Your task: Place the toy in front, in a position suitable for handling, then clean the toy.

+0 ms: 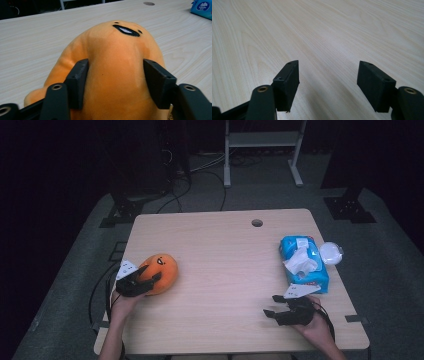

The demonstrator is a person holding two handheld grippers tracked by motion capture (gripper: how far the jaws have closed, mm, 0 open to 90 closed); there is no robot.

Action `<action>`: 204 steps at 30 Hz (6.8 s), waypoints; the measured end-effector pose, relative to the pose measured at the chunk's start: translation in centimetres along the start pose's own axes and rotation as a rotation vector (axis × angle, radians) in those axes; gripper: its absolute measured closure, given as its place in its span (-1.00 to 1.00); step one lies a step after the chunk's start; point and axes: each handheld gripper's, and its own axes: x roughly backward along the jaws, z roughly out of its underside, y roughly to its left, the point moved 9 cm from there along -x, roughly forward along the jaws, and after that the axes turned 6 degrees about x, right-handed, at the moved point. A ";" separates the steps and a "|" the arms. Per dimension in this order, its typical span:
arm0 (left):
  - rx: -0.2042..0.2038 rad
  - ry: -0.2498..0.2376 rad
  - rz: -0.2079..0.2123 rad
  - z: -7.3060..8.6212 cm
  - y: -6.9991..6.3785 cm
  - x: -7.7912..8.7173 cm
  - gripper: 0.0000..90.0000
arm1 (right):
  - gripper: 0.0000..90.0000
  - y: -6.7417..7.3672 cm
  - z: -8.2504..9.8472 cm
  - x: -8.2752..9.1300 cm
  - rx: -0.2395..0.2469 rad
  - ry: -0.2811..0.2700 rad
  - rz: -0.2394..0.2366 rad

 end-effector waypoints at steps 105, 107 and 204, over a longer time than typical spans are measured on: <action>-0.237 0.057 0.463 0.0 -21.5 -3.8 -0.16 | -0.25 -5.3 -4.6 6.7 -0.013 -0.168 0.225; -0.238 0.058 0.463 0.0 -21.6 -3.8 -0.17 | -0.24 -6.3 -5.1 7.3 -0.016 -0.171 0.251; -0.290 0.042 0.483 0.6 -21.9 -3.9 -0.41 | 0.86 3.6 -11.8 -2.0 0.112 -0.061 -0.131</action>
